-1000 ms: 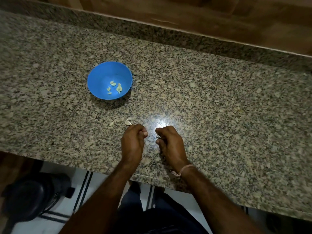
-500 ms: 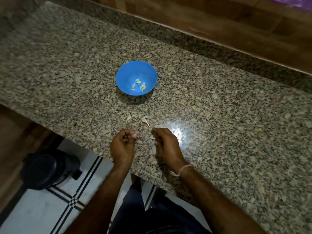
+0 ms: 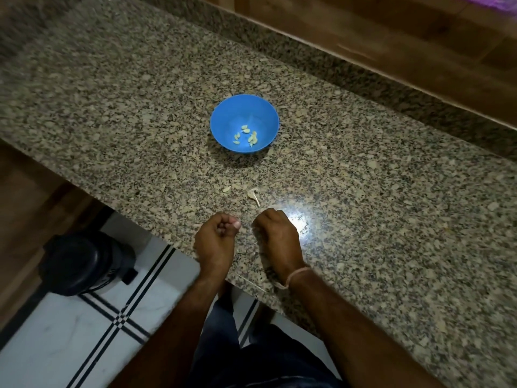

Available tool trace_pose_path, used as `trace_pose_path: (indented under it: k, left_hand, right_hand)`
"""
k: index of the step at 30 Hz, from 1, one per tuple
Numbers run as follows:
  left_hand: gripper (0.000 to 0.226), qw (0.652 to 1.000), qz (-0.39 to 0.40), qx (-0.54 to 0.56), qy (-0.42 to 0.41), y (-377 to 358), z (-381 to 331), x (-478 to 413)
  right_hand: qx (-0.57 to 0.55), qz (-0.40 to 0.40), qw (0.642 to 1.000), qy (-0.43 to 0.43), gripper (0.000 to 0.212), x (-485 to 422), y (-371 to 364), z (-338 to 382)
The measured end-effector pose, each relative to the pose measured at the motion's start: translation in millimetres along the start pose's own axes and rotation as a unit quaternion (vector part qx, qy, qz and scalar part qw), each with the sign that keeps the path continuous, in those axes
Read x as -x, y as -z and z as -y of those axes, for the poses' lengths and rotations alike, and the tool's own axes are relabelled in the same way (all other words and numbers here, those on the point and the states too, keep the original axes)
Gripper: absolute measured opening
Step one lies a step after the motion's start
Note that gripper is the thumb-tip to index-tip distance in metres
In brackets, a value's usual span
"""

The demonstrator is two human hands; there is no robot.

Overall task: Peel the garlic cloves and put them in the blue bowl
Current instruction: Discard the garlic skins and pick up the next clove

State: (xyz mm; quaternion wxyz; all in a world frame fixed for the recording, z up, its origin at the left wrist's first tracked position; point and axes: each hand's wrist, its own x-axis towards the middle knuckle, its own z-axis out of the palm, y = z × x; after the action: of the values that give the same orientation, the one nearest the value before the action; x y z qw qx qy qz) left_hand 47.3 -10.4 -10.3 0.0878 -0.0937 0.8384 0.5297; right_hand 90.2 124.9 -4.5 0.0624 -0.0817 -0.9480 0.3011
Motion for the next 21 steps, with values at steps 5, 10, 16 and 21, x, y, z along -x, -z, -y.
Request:
trace_pose_path:
  k: [5, 10, 16, 21]
  left_hand:
    - [0.017, 1.0, 0.013, -0.013, 0.001, 2.4, -1.7, 3.0]
    - [0.019, 1.0, 0.011, 0.017, 0.019, 11.4, 3.3, 10.0]
    - [0.016, 0.998, -0.023, 0.057, 0.03, 45.0, 6.3, 11.8]
    - [0.014, 0.992, -0.086, 0.078, 0.046, 103.8, 16.6, 5.2]
  right_hand:
    - [0.059, 0.029, 0.998, 0.0, 0.01, 3.7, 1.6, 0.5]
    - [-0.165, 0.035, 0.969, -0.178, 0.021, 10.6, 0.3, 13.0]
    - [-0.446, 0.089, 0.829, -0.325, 0.013, -4.0, -9.7, 53.0]
    - [-0.53, 0.154, 0.77, -0.32, 0.021, -16.4, -27.3, 121.8]
